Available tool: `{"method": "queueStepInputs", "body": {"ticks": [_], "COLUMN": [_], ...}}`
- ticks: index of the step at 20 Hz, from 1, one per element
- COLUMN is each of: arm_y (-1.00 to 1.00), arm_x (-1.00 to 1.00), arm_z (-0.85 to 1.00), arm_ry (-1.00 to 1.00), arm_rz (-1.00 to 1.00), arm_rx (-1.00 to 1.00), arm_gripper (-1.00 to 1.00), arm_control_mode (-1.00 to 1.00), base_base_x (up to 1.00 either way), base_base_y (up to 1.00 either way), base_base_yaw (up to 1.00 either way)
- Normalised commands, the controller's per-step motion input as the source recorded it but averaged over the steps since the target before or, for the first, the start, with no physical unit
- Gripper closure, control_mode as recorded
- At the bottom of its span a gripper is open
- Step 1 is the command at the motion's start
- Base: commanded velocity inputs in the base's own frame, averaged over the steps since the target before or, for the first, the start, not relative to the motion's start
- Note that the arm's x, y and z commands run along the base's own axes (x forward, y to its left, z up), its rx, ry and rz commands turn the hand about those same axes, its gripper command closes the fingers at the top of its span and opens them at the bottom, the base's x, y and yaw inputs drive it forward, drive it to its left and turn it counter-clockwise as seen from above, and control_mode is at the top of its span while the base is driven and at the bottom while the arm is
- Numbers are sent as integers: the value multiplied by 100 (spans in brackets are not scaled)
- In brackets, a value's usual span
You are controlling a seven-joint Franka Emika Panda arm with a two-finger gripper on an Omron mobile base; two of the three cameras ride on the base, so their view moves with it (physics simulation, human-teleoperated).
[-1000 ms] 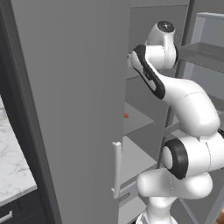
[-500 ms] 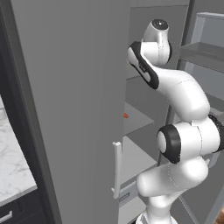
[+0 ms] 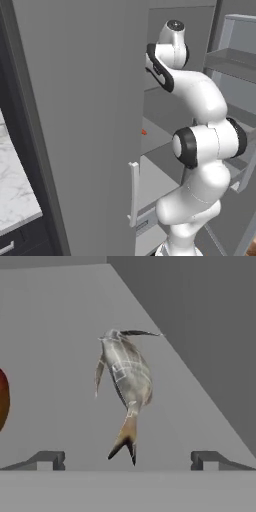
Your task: Take the fish and mango from the highest rack and move them to the second highest rack where the carrot and bell pepper are located, to maximize freezer space. Close the freezer door after rearranging.
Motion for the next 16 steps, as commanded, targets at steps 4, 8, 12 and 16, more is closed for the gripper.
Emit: {"method": "queueStepInputs", "body": {"ticks": [4,8,12,16], "arm_y": [-9,-7,-2,0], "arm_x": [43,41,42,37], "arm_z": [-7,-10,-15,-14], "arm_ry": [1,3,9,2], "arm_rz": [0,0,0,0], "arm_rx": [1,0,0,0], "arm_gripper": [-100,-100,-100,-100], "arm_control_mode": [-100,-100,-100,-100], "base_base_x": [0,0,0,0], "base_base_y": [0,0,0,0], "base_base_yaw": [0,0,0,0]}}
